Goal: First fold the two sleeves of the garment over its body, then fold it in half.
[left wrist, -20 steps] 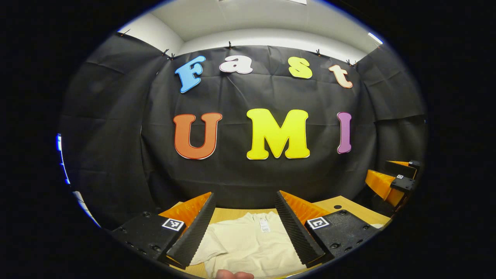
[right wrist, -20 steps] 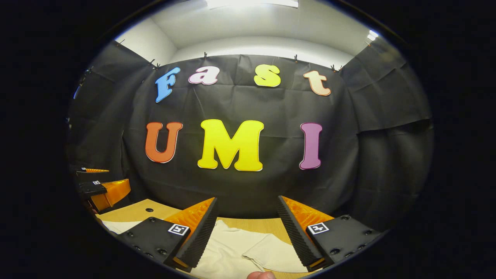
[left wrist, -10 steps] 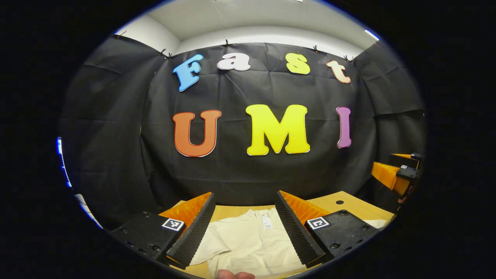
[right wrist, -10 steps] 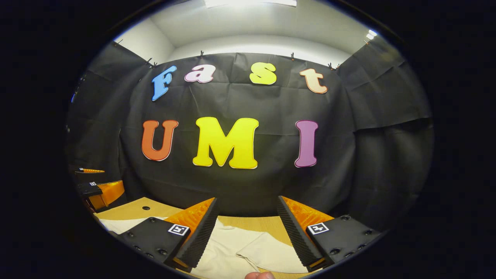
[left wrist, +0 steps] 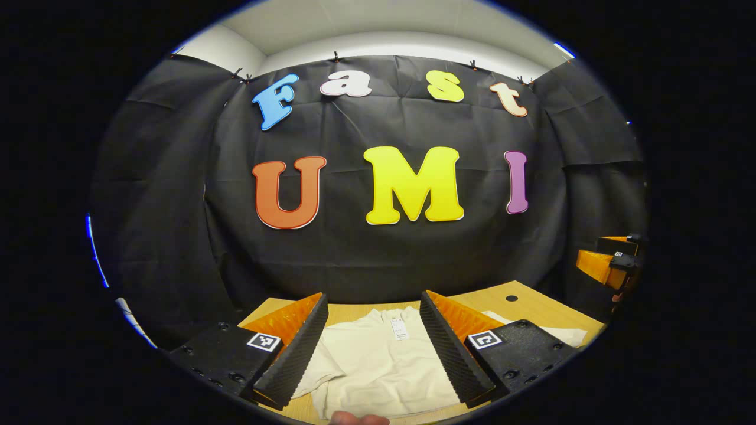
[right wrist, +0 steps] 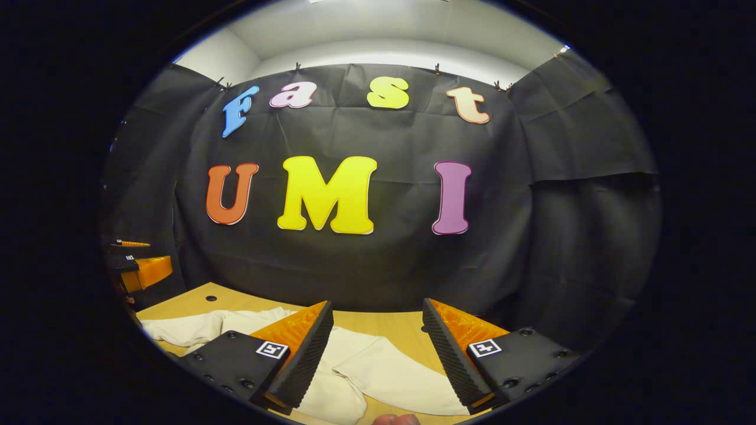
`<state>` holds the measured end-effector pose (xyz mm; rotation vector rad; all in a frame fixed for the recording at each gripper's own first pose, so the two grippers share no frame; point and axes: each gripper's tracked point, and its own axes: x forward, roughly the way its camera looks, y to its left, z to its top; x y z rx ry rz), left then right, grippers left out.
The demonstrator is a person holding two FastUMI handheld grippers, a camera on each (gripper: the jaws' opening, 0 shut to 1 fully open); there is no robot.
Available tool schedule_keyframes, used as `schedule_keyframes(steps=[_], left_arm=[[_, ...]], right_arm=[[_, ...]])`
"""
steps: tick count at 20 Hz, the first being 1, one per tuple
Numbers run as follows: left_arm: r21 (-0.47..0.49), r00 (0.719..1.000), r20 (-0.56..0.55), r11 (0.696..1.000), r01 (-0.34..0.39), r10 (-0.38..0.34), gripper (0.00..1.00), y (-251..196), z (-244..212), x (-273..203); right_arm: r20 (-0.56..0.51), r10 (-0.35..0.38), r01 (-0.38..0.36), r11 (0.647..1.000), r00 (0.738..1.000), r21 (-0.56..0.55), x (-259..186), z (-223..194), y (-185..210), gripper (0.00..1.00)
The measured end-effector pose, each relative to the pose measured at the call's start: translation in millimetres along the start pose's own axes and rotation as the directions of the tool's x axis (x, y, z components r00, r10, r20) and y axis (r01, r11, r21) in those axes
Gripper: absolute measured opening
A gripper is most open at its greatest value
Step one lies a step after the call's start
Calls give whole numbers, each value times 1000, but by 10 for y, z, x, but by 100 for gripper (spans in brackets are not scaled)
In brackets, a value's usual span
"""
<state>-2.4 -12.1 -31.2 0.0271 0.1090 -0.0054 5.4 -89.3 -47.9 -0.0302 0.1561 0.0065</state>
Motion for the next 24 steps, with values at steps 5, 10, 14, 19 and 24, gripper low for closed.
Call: schedule_keyframes(steps=[5,10,14,19,24], left_arm=[[9,998,-57,1000,23,-23,99,-223,-189,-10],[8,993,-98,997,70,-69,99,-572,-319,48],[3,989,-112,995,95,-94,99,-789,-349,93],[14,986,-146,997,81,-78,99,-831,-436,85],[-1,984,-171,999,49,-48,99,-845,-487,94]], right_arm=[[-145,-28,22,999,989,-46,-146,-552,-676,94],[-385,-60,65,998,921,0,-287,-1457,-1252,95],[-592,-74,72,997,803,-26,-437,-2274,-1591,95],[-725,-65,20,997,686,-71,-447,-2835,-1771,95],[-792,-56,-13,997,608,-81,-361,-3188,-1951,95]])
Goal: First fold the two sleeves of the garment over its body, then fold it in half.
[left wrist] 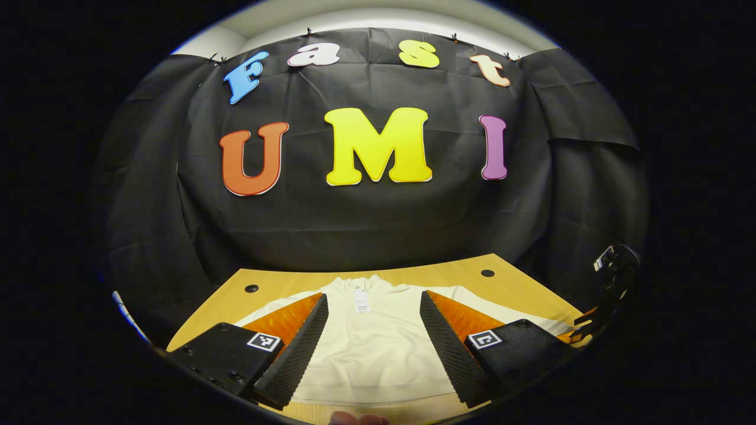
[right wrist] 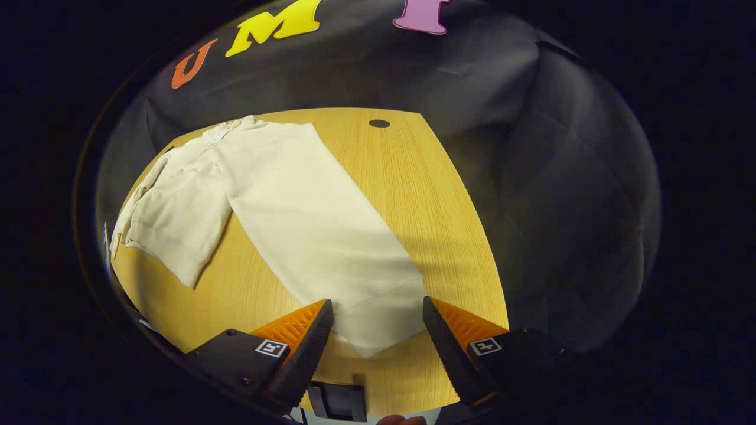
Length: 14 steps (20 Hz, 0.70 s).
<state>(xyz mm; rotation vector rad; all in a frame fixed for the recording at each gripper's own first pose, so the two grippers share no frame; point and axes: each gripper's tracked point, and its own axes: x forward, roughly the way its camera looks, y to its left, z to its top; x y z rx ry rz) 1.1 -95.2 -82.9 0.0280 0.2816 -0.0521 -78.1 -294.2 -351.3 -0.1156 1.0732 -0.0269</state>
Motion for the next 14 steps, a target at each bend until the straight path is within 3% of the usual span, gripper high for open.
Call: schedule_keyframes(steps=[6,9,11,13,14], left_arm=[[11,1000,-11,1000,-4,4,99,-69,-8,36],[-12,999,-7,999,48,-48,99,-170,10,47],[-5,998,-7,998,62,-62,99,-189,26,66],[-3,997,-6,997,76,-76,99,-184,25,77],[-1,997,-7,997,78,-79,99,-162,20,74]], right_arm=[[-46,34,-32,999,998,23,187,-51,-40,95],[-66,61,-55,994,996,98,201,-43,-45,91],[-102,66,-57,995,993,82,195,-139,-39,91],[-81,68,-61,994,994,87,197,-96,11,79],[-83,65,-57,994,994,91,213,-105,8,55]])
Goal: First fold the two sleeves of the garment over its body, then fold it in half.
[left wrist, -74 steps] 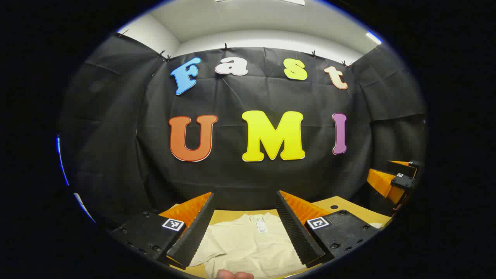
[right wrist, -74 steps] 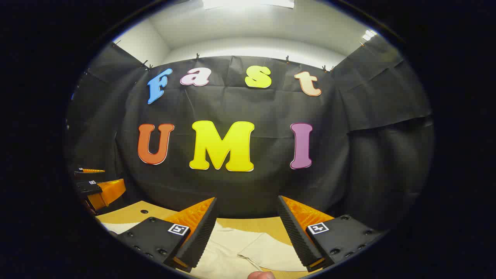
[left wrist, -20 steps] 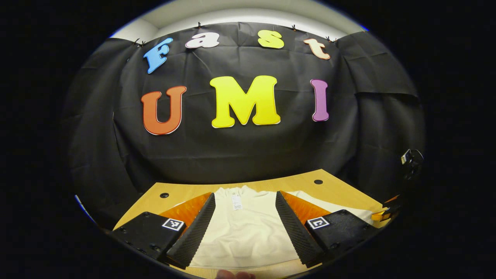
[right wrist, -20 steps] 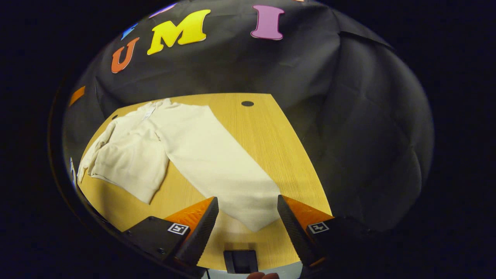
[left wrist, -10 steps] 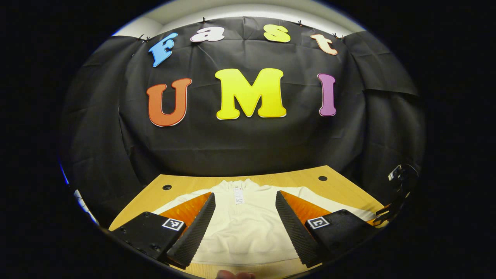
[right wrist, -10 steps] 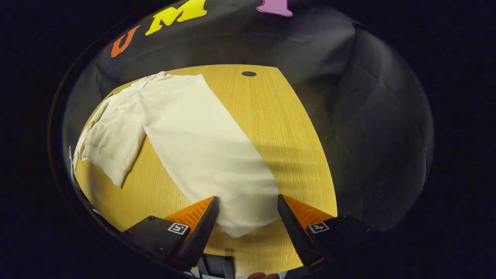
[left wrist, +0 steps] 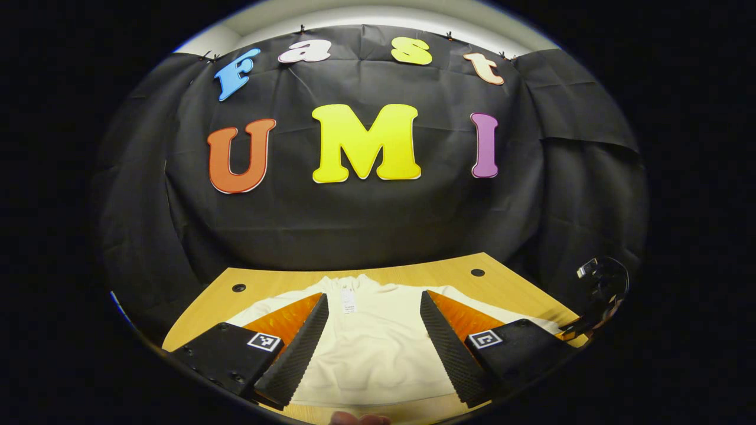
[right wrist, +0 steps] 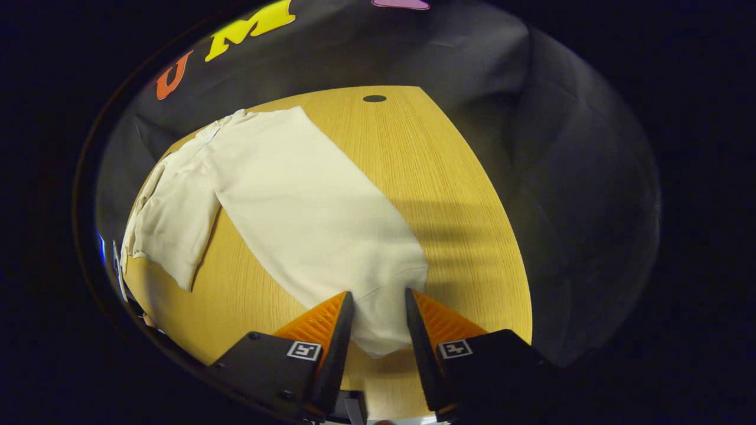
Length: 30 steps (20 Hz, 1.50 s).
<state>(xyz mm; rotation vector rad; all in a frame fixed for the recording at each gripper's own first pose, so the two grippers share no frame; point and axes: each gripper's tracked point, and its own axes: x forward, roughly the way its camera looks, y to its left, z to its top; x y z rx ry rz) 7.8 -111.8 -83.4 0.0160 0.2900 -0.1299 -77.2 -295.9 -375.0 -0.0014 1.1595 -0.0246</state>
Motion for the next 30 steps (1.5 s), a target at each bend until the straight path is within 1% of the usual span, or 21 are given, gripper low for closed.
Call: schedule_keyframes(steps=[1,2,4,6,7,8,9,10,11,12,15,17,19,21,22,25,26,30], left_arm=[[2,1000,2,1000,3,-3,99,23,15,4],[4,1000,5,1000,4,-4,99,41,24,-3],[8,1000,2,1000,5,-5,99,94,15,-1],[7,1000,5,1000,4,-4,99,155,24,-18],[8,1000,6,1000,3,-3,99,167,20,-26],[8,1000,10,1000,1,-1,99,196,22,-31],[10,1000,12,1000,-4,4,99,233,33,-38],[12,1000,11,1000,-7,7,99,277,27,-33],[11,1000,11,1000,-11,11,99,316,16,-37],[11,1000,9,1000,-14,14,99,351,1,-32],[10,1000,4,1000,-28,28,99,488,-48,-42],[14,999,5,999,-35,35,99,594,-55,-43],[17,999,7,999,-40,40,99,678,-83,-68],[15,999,12,999,-48,48,99,788,-105,-79],[11,999,12,999,-50,50,99,838,-118,-87],[4,998,8,998,-68,67,99,1013,-194,-128],[3,997,9,997,-75,75,99,1075,-213,-143],[-2,994,4,994,-112,112,99,1360,-296,-230]], right_arm=[[0,2,-2,1000,1000,5,-10,5,-6,54],[8,9,-10,1000,1000,11,4,25,6,55],[2,3,-3,999,1000,38,23,30,5,21],[-23,-17,17,999,1000,32,17,28,6,21],[-31,-25,26,999,999,26,24,44,3,11],[-23,-31,32,999,999,28,77,55,-11,11],[-24,-37,38,998,999,42,-31,105,18,7],[-9,-40,41,998,999,48,-62,134,42,2],[7,-45,44,998,999,50,-111,170,61,0],[24,-45,44,997,999,56,-166,223,88,1],[75,-52,47,996,996,79,-366,432,126,1],[117,-58,49,995,991,83,-531,652,164,1],[164,-54,43,997,985,71,-724,958,260,1],[221,-46,40,999,974,32,-915,1317,402,0],[248,-38,36,999,968,11,-1002,1499,503,1],[318,-5,26,998,948,-65,-1262,1997,864,1],[338,5,29,995,941,-94,-1335,2161,987,0],[396,79,15,973,915,-228,-1562,2793,1599,1]])
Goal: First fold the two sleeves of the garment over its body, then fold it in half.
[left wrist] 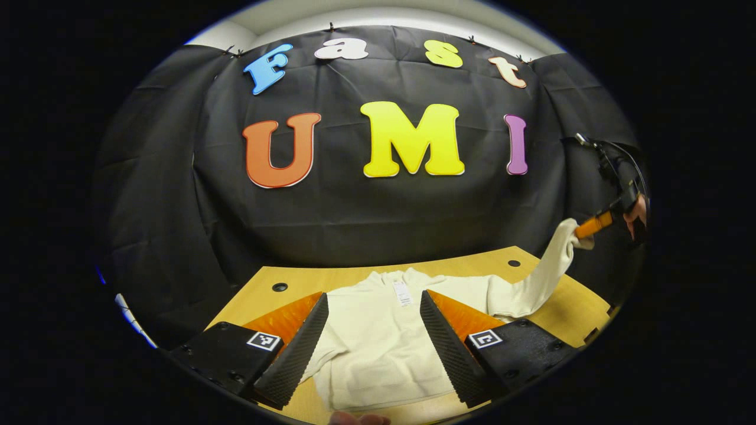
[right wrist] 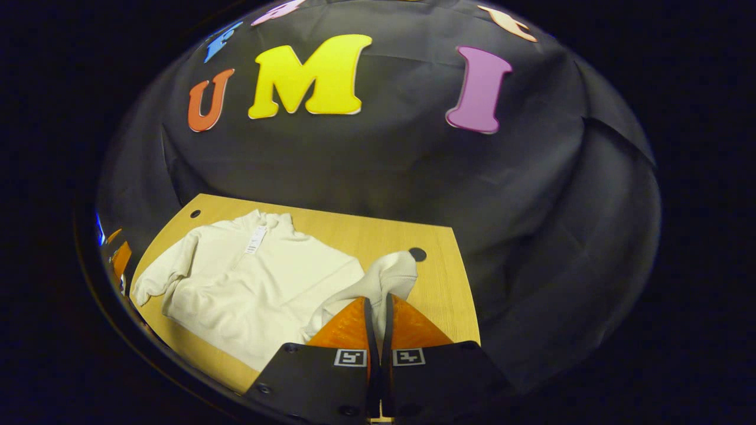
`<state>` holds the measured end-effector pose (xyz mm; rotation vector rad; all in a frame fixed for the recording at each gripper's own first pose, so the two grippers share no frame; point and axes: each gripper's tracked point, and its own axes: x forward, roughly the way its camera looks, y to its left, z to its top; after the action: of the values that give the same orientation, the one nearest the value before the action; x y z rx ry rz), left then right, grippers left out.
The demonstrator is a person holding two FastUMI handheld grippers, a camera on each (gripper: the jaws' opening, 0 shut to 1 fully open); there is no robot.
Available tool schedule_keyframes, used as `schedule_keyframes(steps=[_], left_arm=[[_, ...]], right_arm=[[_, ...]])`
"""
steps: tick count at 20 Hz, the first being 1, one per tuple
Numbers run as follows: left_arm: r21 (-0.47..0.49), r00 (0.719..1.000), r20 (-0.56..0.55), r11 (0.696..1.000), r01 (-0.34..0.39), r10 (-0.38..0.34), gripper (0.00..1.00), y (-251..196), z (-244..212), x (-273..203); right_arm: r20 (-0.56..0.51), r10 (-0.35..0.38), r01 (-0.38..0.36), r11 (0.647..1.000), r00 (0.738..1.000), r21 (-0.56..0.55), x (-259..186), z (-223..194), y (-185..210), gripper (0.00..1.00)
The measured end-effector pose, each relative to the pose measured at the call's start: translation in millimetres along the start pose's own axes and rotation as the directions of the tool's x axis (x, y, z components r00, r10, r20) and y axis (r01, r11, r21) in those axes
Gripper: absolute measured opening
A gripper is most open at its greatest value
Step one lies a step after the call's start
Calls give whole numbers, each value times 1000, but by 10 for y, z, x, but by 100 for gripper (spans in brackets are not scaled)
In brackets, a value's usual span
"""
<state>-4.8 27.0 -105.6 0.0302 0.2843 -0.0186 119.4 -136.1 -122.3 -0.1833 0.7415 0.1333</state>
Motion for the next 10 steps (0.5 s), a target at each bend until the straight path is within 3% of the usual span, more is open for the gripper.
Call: schedule_keyframes(steps=[5,10], left_arm=[[-42,997,-10,996,-77,77,99,439,-91,-110],[-80,984,-30,981,-177,175,99,865,-231,-283]], right_arm=[[66,111,-101,985,992,-142,247,727,830,1],[38,240,-218,928,970,-303,764,887,1957,1]])
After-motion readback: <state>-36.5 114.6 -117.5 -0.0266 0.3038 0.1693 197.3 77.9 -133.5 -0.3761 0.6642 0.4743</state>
